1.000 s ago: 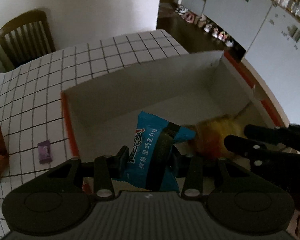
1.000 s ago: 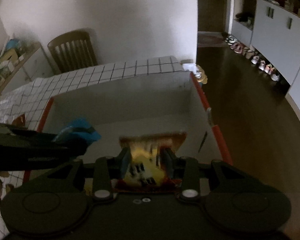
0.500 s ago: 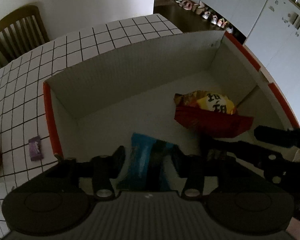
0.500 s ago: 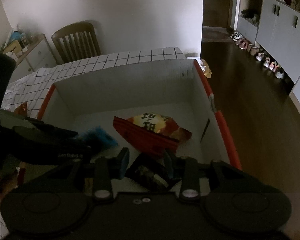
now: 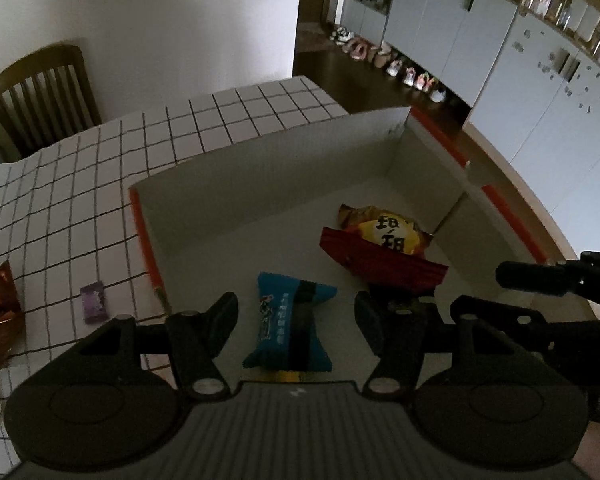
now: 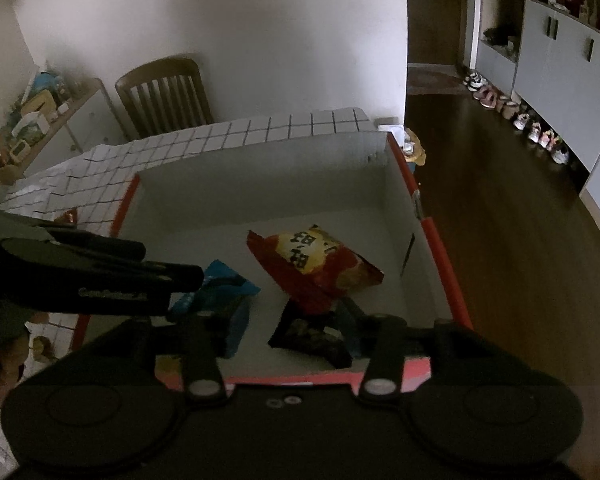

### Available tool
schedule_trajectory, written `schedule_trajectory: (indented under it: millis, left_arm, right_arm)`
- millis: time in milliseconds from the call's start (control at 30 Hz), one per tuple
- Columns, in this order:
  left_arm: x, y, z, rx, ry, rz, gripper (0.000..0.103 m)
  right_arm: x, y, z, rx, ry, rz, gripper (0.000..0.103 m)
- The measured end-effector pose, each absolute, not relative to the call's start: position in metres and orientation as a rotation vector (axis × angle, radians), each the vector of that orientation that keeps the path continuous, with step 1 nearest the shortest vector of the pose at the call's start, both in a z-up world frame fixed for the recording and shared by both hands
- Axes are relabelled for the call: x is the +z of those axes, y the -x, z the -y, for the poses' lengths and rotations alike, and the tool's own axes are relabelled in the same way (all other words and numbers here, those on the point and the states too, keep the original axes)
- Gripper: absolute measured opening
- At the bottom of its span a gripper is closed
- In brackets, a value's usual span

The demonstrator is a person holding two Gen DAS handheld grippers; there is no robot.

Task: Organize snacks
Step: 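Lift both tools out of the box back toward the table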

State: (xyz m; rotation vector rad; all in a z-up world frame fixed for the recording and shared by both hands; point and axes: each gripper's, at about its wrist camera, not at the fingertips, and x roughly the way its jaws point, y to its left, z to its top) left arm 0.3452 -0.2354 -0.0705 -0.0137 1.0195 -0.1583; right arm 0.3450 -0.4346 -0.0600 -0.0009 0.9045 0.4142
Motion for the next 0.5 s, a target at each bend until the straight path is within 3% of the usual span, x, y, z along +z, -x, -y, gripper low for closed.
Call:
schedule_trajectory:
  millis: [500]
  left_arm:
    - [-0.019,-0.283,0.206,-0.203,0.051,-0.878,0.064]
  right_arm:
    - [-0.023,-0.306,0.416,0.469,0.017,-0.806,0.063]
